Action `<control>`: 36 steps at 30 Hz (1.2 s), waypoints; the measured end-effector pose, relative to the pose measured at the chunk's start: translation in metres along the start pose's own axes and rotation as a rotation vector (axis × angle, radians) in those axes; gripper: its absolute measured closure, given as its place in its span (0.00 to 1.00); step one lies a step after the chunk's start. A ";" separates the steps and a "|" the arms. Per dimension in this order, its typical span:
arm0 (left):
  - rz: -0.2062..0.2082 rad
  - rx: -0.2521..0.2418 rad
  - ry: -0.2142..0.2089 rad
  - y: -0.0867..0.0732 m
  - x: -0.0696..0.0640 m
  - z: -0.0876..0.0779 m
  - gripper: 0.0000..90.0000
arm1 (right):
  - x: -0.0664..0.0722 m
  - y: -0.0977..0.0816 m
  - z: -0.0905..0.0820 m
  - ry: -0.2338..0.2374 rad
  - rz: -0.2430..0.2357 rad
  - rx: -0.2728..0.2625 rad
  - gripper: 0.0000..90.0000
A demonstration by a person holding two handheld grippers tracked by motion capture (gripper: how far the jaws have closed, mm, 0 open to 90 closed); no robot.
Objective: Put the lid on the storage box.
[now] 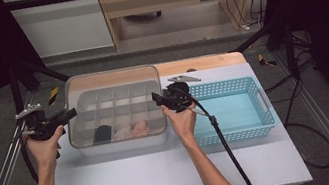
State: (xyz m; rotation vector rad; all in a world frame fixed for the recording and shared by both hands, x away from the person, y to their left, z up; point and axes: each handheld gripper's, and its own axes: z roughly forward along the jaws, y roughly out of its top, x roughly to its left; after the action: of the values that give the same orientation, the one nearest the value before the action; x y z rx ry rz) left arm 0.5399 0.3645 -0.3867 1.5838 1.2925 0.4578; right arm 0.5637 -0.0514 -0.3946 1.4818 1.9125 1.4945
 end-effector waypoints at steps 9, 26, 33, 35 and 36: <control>-0.016 0.014 0.001 -0.001 0.006 0.008 0.57 | 0.000 -0.003 0.007 -0.019 0.017 -0.001 0.56; -0.029 0.037 0.007 -0.004 0.009 0.016 0.56 | 0.001 -0.007 0.014 -0.050 0.017 0.014 0.52; -0.027 0.042 0.009 -0.004 0.009 0.016 0.56 | 0.002 -0.008 0.016 -0.064 0.035 0.023 0.50; -0.029 0.043 0.009 -0.005 0.009 0.016 0.56 | 0.004 -0.009 0.017 -0.069 0.040 0.025 0.49; -0.032 0.044 0.010 -0.005 0.009 0.016 0.56 | 0.005 -0.010 0.018 -0.079 0.034 0.025 0.47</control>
State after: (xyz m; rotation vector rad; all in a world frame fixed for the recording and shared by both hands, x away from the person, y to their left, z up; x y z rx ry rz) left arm 0.5537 0.3652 -0.4005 1.5969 1.3413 0.4205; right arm 0.5699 -0.0369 -0.4092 1.5675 1.8766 1.4092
